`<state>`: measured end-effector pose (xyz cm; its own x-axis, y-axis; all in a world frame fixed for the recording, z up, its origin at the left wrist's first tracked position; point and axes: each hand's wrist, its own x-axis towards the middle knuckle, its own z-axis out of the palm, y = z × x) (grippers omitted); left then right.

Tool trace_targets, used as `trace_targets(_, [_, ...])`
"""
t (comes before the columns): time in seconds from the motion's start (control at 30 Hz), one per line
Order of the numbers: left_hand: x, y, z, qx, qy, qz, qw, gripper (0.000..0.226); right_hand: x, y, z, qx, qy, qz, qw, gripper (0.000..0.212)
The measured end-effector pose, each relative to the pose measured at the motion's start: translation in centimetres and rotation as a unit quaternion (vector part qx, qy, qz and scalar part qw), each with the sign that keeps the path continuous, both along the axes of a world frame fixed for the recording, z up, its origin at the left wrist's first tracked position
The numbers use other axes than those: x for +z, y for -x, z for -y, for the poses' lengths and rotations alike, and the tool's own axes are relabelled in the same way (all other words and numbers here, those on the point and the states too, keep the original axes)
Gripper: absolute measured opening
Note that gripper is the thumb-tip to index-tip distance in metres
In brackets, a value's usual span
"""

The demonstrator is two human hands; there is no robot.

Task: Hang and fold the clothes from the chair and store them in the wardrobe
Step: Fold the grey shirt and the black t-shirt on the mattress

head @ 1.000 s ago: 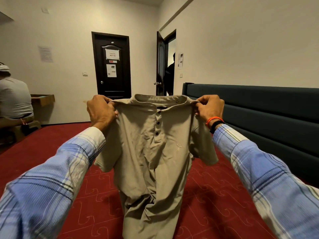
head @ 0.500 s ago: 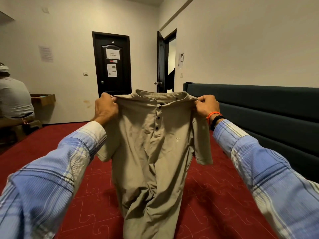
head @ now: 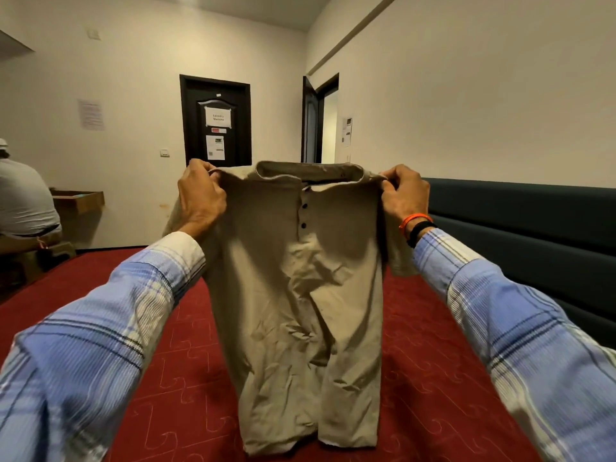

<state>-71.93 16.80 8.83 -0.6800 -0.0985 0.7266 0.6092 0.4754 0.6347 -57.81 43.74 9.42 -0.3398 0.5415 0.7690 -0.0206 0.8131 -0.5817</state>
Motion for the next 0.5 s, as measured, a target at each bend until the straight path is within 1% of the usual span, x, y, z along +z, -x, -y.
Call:
trace_targets(0.17, [0.17, -0.24, 0.16, -0.021, 0.012, -0.001, 1.000, 0.025, -0.04, -0.25, 0.08, -0.007, 0.010, -0.013, 1.000, 0.016])
trace_targets(0.27, [0.15, -0.25, 0.34, -0.015, 0.005, -0.012, 1.000, 0.023, -0.11, -0.37, 0.19, -0.005, 0.004, -0.029, 1.000, 0.017])
trace_targets(0.5, [-0.11, -0.17, 0.41, -0.001, 0.013, -0.004, 1.000, 0.022, -0.51, -0.48, 0.32, -0.011, 0.014, -0.016, 1.000, 0.017])
